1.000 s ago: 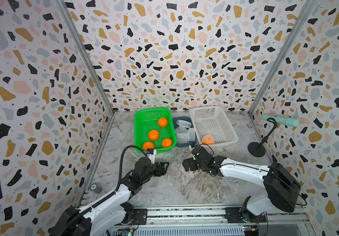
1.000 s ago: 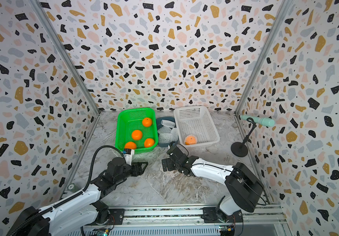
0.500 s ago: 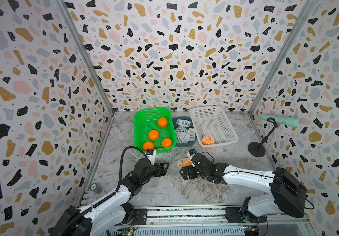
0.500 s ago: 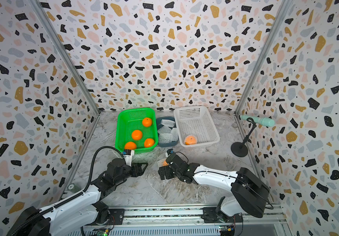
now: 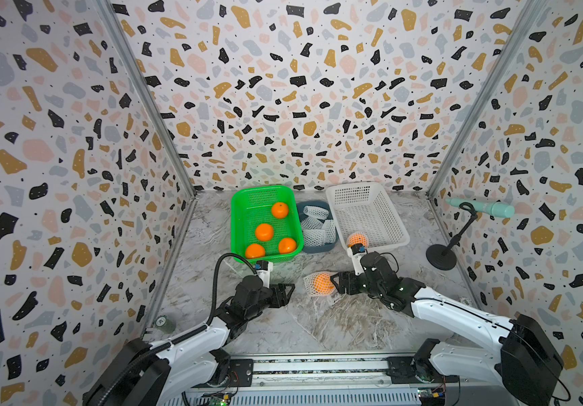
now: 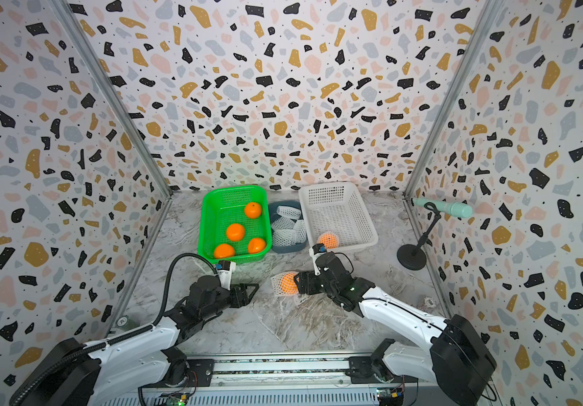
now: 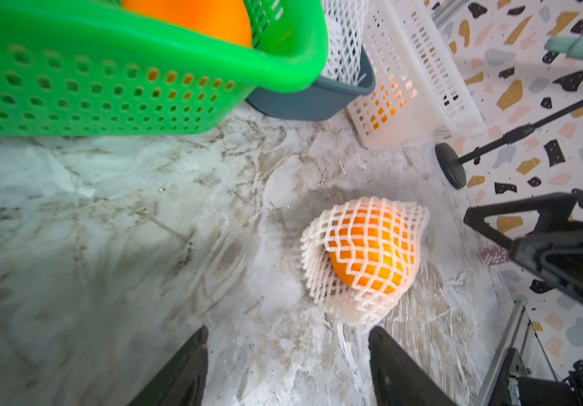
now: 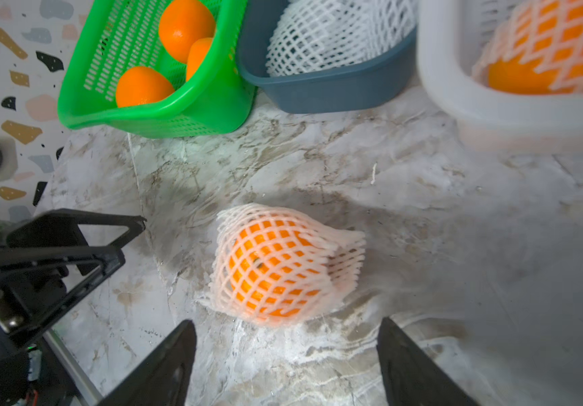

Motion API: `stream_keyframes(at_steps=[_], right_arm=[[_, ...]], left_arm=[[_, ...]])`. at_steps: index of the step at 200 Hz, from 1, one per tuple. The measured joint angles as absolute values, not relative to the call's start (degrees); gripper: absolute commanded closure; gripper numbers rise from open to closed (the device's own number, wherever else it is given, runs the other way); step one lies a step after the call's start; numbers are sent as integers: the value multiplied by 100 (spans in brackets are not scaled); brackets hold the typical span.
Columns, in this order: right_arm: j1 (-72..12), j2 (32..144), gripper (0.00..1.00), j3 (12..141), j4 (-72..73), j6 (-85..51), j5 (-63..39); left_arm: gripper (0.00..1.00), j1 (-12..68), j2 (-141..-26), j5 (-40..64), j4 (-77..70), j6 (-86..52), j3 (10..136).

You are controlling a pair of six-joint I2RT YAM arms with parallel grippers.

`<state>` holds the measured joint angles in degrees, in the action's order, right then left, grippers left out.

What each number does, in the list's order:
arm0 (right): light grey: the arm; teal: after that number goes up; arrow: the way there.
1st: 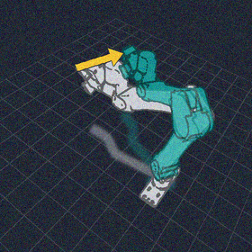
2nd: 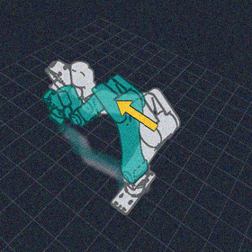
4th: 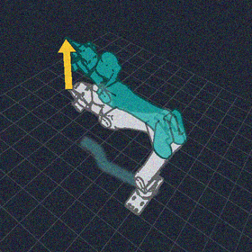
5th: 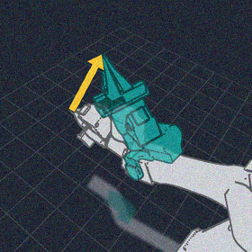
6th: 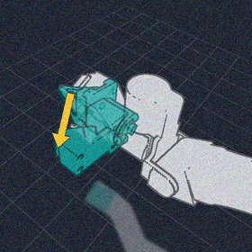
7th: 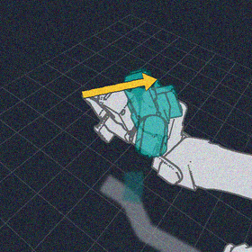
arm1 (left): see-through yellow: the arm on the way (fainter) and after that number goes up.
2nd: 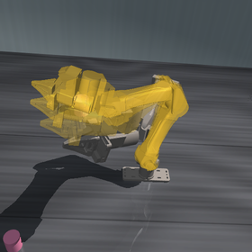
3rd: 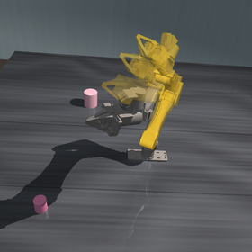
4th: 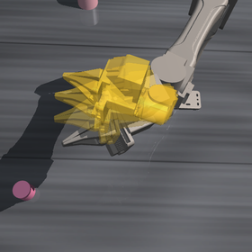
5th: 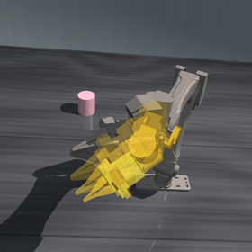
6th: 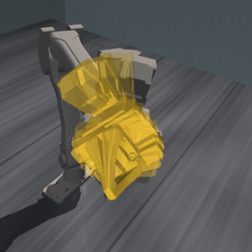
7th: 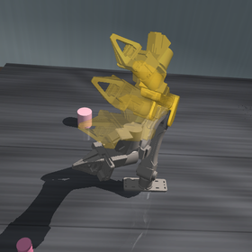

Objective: Remove foam nets from oranges
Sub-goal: Remove the foam net from the orange.

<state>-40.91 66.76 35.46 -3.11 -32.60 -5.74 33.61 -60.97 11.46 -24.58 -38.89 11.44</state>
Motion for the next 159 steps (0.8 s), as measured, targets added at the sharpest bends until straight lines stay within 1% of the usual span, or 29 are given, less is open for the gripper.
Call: stream_keyframes(at_steps=[7,30,56,68,79,107,132,159], right_arm=[[-3953,6678,29,3505,-301,-3179,-681],[-3546,6696,39,3430,-274,-2873,-1037],[-3315,6796,51,3422,-49,-2639,-1417],[-3284,6875,56,3422,51,-2578,-1564],[-3284,6960,57,3422,139,-2532,-1691],[-3284,7172,62,3417,351,-2499,-1920],[-3284,7266,63,3336,528,-2499,-2040],[-3284,7319,65,3236,661,-2526,-2126]], left_arm=[[35,3398,-6224,1162,-2576,-3944,1120],[38,3583,-6632,1175,-2932,-4095,1081],[49,3756,-7046,1157,-3269,-4230,1083],[51,3809,-7220,1151,-3409,-4281,1087],[55,3835,-7354,1146,-3500,-4316,1094],[60,3876,-7612,1144,-3625,-4379,1179],[62,3920,-7747,1144,-3695,-4407,1334],[68,3942,-7929,1142,-3778,-4405,1538]])
